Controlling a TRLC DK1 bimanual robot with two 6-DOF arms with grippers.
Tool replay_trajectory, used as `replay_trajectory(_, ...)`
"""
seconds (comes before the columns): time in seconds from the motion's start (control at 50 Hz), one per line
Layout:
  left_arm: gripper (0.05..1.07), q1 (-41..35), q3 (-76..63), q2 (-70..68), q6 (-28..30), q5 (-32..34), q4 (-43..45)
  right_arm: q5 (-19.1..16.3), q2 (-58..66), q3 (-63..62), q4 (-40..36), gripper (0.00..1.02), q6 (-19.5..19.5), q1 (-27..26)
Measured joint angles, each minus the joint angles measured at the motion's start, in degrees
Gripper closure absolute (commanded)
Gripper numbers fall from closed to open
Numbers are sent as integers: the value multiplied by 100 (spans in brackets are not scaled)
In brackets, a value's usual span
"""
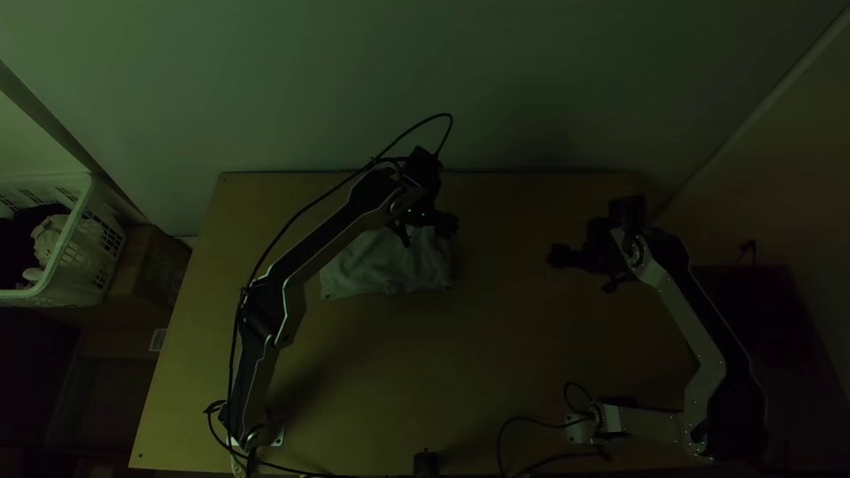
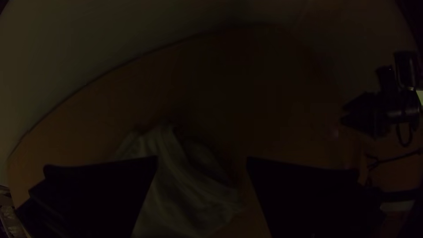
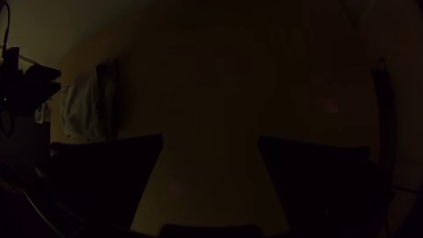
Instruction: Fold the t-shirt
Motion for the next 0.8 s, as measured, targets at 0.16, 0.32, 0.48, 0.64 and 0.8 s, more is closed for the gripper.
replay_trajectory(0.16, 9, 361, -229, -625, 105, -2, 0, 0, 0, 531, 33, 3, -37, -15)
replay_trajectory(0.32, 9, 925, -549, -1331, 173, -2, -9, 4, -74, 1034, 280, 3, -205, -109)
replay_trajectory(0.48, 9, 1561, -962, -2184, 326, -2, -28, 184, -560, 1145, 911, 3, -350, -190)
replay_trajectory(0.64, 9, 2210, -1613, -3152, 457, -2, 31, 435, -1150, 1154, 1460, 3, -616, -216)
replay_trajectory(0.8, 9, 2769, -2739, -4251, 658, 0, 732, 459, -1596, 1154, 1766, 3, -846, -474)
